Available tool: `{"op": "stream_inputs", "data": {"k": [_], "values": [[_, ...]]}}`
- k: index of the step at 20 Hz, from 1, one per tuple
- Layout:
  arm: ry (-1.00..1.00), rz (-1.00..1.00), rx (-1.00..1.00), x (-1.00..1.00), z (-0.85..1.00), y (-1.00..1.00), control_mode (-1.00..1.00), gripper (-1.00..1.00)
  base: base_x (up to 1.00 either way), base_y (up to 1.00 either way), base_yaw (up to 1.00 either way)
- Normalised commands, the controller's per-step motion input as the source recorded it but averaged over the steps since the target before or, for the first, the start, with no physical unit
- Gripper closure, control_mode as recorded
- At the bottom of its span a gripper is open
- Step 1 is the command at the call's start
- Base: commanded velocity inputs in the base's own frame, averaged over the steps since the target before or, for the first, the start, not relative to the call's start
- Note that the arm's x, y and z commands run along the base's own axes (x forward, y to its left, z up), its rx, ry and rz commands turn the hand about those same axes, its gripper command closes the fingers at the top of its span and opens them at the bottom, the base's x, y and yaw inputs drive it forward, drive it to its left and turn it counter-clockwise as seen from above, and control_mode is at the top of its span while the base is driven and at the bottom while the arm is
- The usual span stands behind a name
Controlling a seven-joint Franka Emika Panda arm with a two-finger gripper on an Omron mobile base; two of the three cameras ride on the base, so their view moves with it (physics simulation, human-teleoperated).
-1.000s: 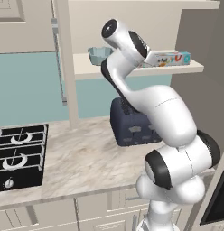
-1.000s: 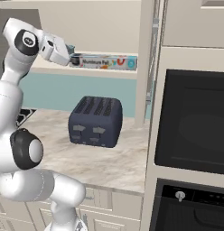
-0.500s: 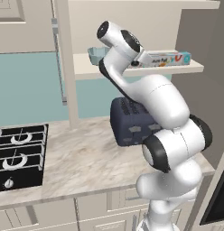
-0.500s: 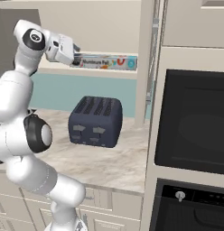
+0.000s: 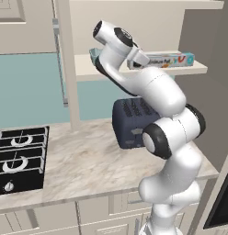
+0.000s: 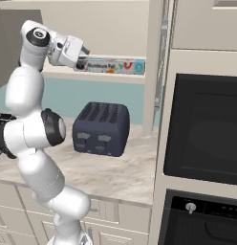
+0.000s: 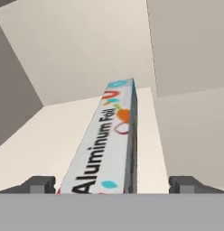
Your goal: Retrieve the tupperware and aluminum foil from the cabinet and place them on the dining counter near the plate with lemon and shrimp to prepare for storing leftovers.
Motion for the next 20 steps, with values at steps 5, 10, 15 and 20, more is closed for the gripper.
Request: {"op": "stream_inputs", "data": {"k": [5,10,15,20], "values": [[0.14,-0.13,0.0,0.01,0.0,0.02,-1.0,-1.0,0.0,0.0,0.0],[0.16,-0.07,0.0,0.06,-0.01,0.04,-1.0,-1.0,0.0,0.0,0.0],[0.02,-0.01,-0.01,0.04,-0.29,0.0,-1.0,-1.0,0.0,0.0,0.0],[-0.04,0.0,0.0,0.0,-0.48,0.0,-1.0,-1.0,0.0,0.0,0.0]]}}
